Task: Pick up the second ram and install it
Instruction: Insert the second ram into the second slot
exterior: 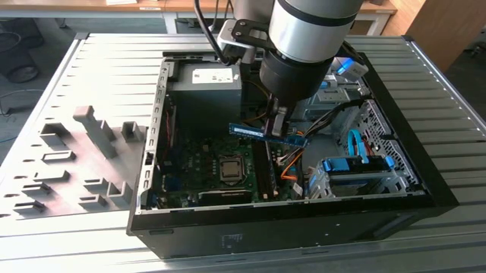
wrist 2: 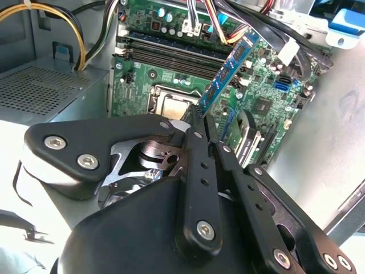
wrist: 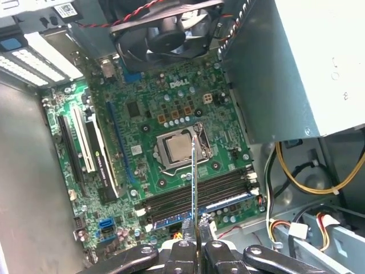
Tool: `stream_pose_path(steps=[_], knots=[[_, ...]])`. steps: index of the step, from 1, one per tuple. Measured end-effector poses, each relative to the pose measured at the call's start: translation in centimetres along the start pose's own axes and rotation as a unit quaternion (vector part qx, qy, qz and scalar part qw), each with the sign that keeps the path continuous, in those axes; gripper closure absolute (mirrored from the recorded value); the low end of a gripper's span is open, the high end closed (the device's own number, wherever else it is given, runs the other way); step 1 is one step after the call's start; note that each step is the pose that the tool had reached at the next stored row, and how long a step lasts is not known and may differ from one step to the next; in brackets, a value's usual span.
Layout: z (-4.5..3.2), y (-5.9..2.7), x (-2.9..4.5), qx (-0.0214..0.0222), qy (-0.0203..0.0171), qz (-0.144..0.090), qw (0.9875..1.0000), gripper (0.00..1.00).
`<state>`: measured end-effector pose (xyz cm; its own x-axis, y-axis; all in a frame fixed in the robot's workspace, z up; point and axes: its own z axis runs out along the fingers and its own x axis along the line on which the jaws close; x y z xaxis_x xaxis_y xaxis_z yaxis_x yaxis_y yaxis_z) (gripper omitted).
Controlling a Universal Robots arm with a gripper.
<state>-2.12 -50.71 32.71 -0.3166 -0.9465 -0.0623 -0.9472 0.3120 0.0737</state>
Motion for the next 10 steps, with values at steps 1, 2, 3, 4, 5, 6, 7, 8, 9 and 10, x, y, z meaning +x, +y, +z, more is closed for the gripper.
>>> stream_pose_path(steps=[1, 2, 3, 4, 5, 6, 7, 8, 9, 10], knots=[[0.0, 0.0, 0.0, 0.0001, -0.0002, 0.002, 1.0, 0.86], [0.0, 0.0, 0.0, 0.0003, -0.0003, 0.004, 1.0, 0.86], [0.0, 0.0, 0.0, 0.0004, -0.0004, 0.005, 1.0, 0.86], [0.0, 0.0, 0.0, 0.0005, -0.0005, 0.007, 1.0, 0.86], [0.0, 0.0, 0.0, 0.0006, -0.0007, 0.009, 1.0, 0.86], [0.0, 0.0, 0.0, 0.0007, -0.0008, 0.011, 0.9999, 0.86], [0.01, 0.0, 0.0, 0.0008, -0.0009, 0.013, 0.9999, 0.86], [0.0, 0.0, 0.0, 0.0009, -0.0011, 0.014, 0.9999, 0.86], [0.01, 0.0, 0.0, 0.001, -0.0012, 0.016, 0.9999, 0.86], [0.0, 0.0, 0.0, 0.0011, -0.0013, 0.018, 0.9998, 0.86]])
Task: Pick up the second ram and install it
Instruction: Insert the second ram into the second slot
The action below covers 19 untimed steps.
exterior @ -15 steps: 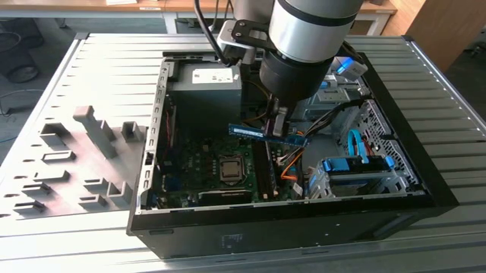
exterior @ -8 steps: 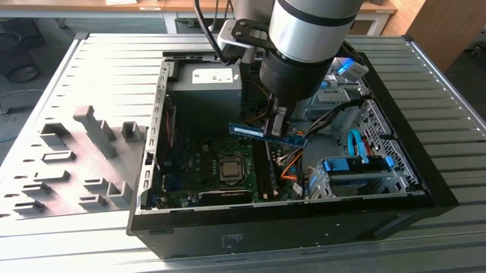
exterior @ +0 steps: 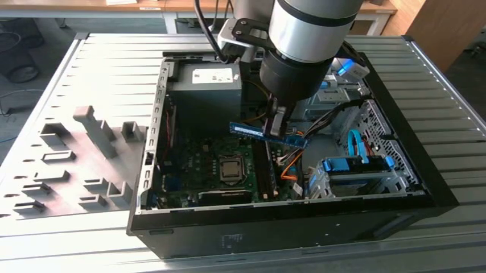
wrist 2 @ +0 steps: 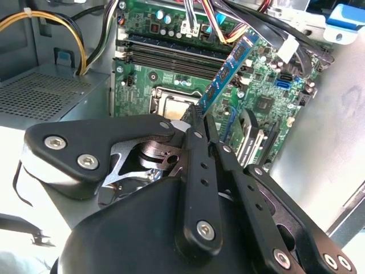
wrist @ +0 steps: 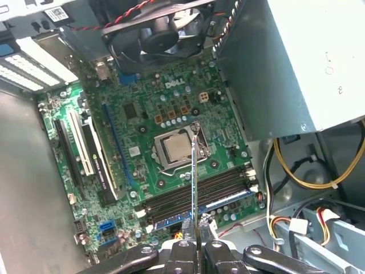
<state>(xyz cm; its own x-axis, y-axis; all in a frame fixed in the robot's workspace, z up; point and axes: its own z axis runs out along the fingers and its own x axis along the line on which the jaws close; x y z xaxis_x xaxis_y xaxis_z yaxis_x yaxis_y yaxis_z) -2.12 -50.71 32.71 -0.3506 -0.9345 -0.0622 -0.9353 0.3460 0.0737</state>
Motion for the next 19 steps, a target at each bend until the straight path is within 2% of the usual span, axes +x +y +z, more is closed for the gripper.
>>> stream_pose_path(steps=[19], knots=[[0.01, 0.0, 0.0, 0.0022, -0.0026, 0.035, 0.9994, 0.86]])
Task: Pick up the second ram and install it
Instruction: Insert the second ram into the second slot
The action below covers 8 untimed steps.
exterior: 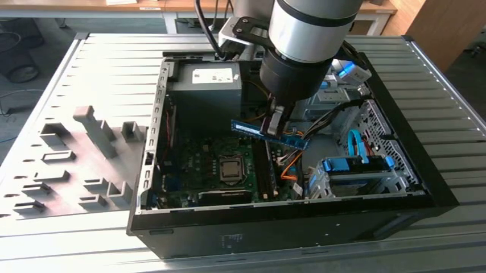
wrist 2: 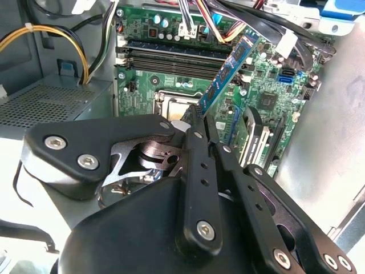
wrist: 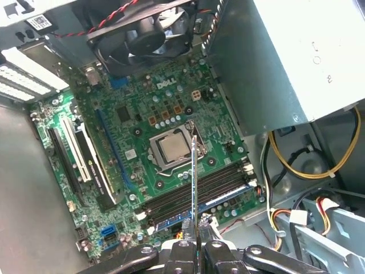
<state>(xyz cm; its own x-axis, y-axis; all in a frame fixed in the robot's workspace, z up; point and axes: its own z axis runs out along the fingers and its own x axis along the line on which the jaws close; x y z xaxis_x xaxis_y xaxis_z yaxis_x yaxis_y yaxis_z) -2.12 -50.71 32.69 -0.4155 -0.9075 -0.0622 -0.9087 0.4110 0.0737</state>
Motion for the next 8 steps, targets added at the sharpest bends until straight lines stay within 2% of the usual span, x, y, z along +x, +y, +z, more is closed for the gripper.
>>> stream_pose_path(steps=[8], knots=[[0.0, 0.0, 0.0, 0.001, -0.0011, 0.015, 0.9999, 0.86]])
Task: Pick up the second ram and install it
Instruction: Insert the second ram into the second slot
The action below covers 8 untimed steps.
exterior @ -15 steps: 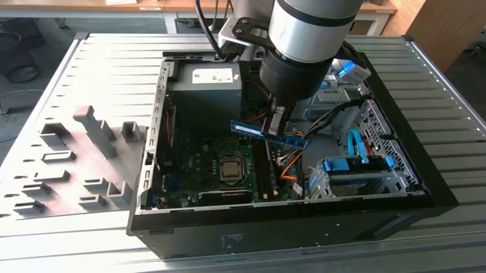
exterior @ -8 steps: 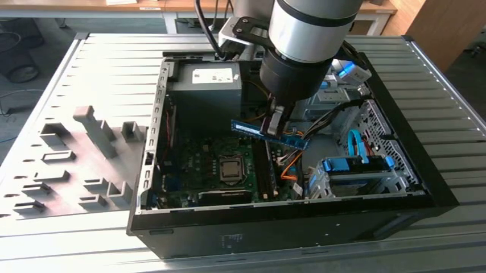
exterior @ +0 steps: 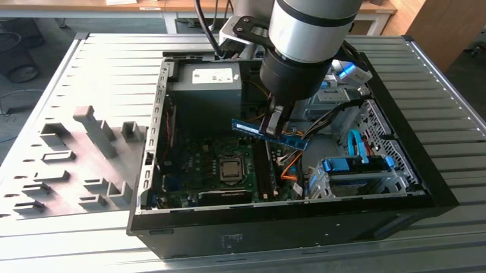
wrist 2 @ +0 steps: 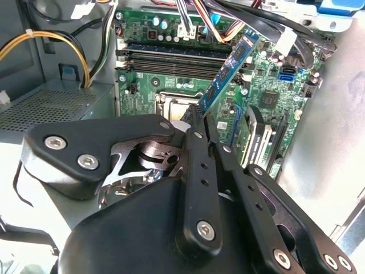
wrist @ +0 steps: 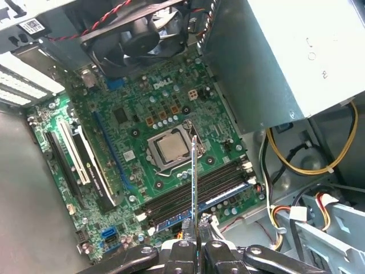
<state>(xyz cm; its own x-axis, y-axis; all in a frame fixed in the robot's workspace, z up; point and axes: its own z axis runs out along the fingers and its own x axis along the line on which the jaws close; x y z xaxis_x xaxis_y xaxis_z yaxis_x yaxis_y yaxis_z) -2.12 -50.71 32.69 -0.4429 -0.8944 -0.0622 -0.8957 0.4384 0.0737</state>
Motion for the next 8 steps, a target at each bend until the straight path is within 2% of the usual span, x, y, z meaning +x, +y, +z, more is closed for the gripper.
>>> stream_pose_path(steps=[8], knots=[[0.0, 0.0, 0.0, 0.001, -0.0012, 0.016, 0.9999, 0.86]])
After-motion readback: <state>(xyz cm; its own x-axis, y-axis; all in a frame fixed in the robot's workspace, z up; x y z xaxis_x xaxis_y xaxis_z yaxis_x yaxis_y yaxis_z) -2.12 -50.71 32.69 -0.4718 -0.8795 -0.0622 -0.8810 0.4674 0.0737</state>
